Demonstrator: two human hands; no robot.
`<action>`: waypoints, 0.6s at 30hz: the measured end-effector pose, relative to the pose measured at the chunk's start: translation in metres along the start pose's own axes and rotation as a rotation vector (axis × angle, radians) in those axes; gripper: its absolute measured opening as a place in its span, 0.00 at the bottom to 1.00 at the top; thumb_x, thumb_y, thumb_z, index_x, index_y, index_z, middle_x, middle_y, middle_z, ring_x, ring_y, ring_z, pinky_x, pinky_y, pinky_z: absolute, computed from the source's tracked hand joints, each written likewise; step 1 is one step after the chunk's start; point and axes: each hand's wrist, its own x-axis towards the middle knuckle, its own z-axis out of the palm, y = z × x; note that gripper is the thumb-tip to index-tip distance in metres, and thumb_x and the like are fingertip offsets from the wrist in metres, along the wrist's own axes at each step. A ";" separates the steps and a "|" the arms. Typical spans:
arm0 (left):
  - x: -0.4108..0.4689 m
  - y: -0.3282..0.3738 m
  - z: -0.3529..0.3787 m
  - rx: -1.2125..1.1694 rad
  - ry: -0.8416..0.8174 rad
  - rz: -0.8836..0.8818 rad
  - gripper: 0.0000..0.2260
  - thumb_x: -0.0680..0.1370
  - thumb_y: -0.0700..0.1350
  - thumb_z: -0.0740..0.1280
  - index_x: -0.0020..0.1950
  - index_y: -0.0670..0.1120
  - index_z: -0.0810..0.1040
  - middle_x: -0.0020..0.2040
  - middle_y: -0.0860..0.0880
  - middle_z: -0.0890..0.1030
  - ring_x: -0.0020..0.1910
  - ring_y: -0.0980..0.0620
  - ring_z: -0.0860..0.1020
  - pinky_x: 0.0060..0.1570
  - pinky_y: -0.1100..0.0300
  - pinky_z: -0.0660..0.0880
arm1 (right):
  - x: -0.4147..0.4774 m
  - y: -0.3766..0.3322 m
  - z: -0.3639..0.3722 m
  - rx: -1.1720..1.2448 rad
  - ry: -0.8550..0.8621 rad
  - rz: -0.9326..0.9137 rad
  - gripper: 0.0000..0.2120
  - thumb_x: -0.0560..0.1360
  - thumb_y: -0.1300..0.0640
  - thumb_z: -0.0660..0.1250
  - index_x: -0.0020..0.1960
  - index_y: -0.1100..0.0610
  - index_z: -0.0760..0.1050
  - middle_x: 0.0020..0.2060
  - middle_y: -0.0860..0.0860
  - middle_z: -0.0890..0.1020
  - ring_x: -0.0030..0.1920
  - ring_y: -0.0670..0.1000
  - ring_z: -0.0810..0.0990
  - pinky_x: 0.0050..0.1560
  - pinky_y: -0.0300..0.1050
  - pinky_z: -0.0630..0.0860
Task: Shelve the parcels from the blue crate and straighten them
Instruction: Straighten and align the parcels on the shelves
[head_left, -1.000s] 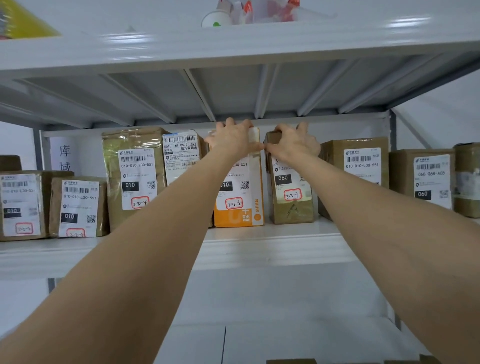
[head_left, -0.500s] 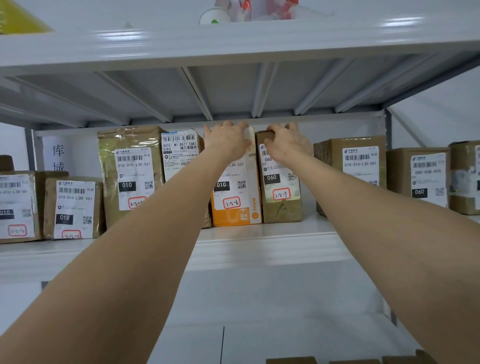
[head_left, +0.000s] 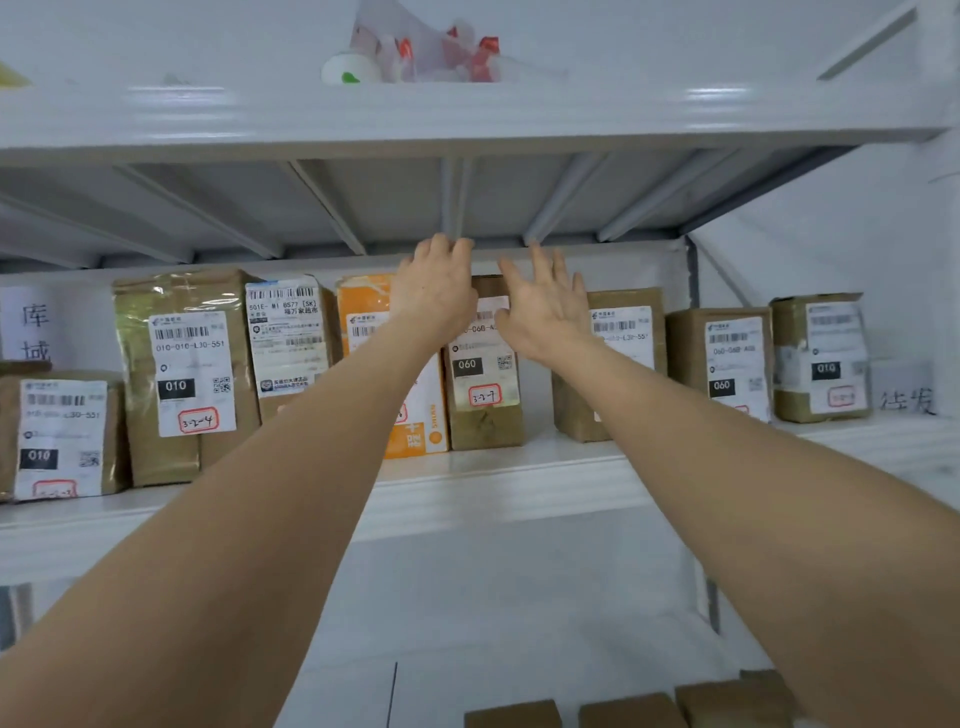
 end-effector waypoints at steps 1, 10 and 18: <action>-0.001 0.012 -0.002 -0.003 -0.013 0.020 0.23 0.78 0.43 0.59 0.73 0.44 0.62 0.68 0.42 0.68 0.69 0.42 0.65 0.63 0.49 0.66 | -0.004 0.010 -0.007 -0.009 -0.004 -0.001 0.32 0.79 0.50 0.60 0.78 0.47 0.50 0.79 0.55 0.45 0.78 0.59 0.43 0.76 0.57 0.46; -0.018 0.099 -0.013 0.023 -0.141 -0.018 0.25 0.79 0.40 0.59 0.76 0.45 0.58 0.72 0.44 0.64 0.71 0.44 0.63 0.63 0.50 0.68 | -0.022 0.109 -0.043 -0.059 -0.110 0.082 0.44 0.74 0.44 0.68 0.79 0.47 0.42 0.78 0.54 0.41 0.77 0.60 0.39 0.76 0.58 0.45; -0.004 0.093 -0.011 0.074 -0.191 -0.110 0.25 0.79 0.39 0.59 0.75 0.44 0.59 0.73 0.43 0.63 0.71 0.43 0.64 0.64 0.49 0.67 | -0.011 0.123 -0.032 -0.130 -0.166 0.001 0.51 0.71 0.42 0.72 0.79 0.48 0.39 0.78 0.54 0.41 0.77 0.62 0.39 0.75 0.58 0.43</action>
